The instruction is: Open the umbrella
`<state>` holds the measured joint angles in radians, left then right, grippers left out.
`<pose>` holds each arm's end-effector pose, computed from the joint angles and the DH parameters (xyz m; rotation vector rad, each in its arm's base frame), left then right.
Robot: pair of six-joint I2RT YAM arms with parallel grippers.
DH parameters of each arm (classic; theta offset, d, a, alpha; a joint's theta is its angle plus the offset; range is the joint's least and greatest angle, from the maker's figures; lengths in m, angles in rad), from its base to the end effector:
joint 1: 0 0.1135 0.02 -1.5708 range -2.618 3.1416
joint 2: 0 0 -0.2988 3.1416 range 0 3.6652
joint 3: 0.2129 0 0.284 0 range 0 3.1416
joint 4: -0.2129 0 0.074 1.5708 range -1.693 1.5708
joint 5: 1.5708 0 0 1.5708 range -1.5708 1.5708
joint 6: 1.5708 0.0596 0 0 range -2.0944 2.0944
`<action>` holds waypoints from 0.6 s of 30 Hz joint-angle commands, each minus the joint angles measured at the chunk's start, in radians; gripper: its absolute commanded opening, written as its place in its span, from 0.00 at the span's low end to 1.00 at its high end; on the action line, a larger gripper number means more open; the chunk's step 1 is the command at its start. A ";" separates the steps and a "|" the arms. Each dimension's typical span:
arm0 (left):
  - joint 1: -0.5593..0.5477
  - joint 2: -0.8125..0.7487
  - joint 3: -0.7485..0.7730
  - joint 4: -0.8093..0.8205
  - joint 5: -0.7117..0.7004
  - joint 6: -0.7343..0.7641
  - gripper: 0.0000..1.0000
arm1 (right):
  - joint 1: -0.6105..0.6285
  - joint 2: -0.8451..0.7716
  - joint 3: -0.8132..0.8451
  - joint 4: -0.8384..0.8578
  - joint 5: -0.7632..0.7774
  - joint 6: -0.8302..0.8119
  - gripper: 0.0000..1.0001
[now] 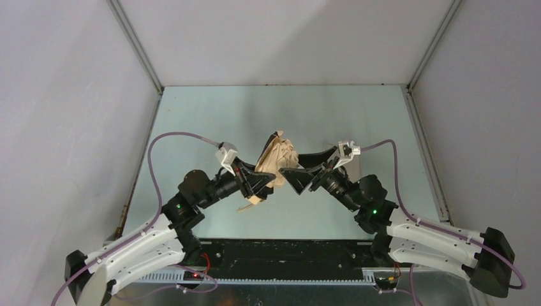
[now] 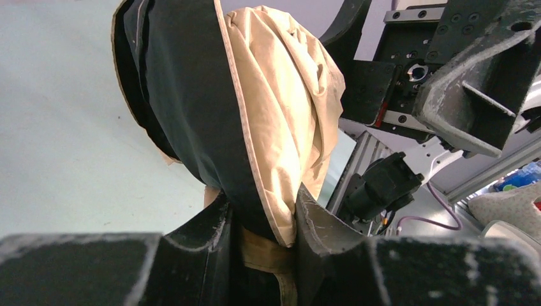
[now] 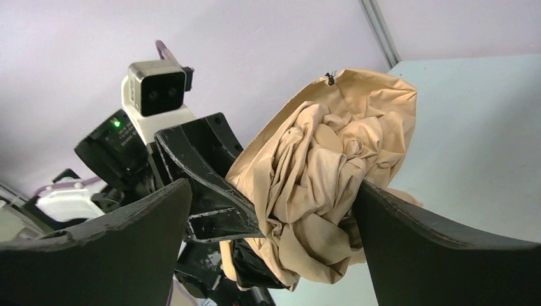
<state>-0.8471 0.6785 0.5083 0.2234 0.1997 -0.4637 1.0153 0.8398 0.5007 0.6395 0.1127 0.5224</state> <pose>0.1258 -0.1602 0.3202 0.4808 1.5711 -1.1801 0.1267 0.1915 0.3396 -0.2330 1.3570 1.2393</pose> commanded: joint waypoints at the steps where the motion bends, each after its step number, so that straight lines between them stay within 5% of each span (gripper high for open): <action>1: -0.032 -0.052 0.000 0.255 0.013 -0.018 0.00 | -0.005 -0.004 -0.012 0.045 0.034 0.057 1.00; 10: -0.038 -0.105 -0.022 0.280 -0.050 -0.005 0.00 | -0.028 -0.102 -0.068 0.009 0.125 0.055 1.00; 18: -0.044 -0.075 -0.012 0.324 -0.024 -0.026 0.00 | -0.036 -0.052 -0.068 0.124 -0.044 0.029 1.00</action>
<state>-0.8818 0.5999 0.4595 0.4126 0.1623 -0.4717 0.9840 0.7574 0.4332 0.6586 0.1650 0.5701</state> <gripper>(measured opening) 0.311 0.996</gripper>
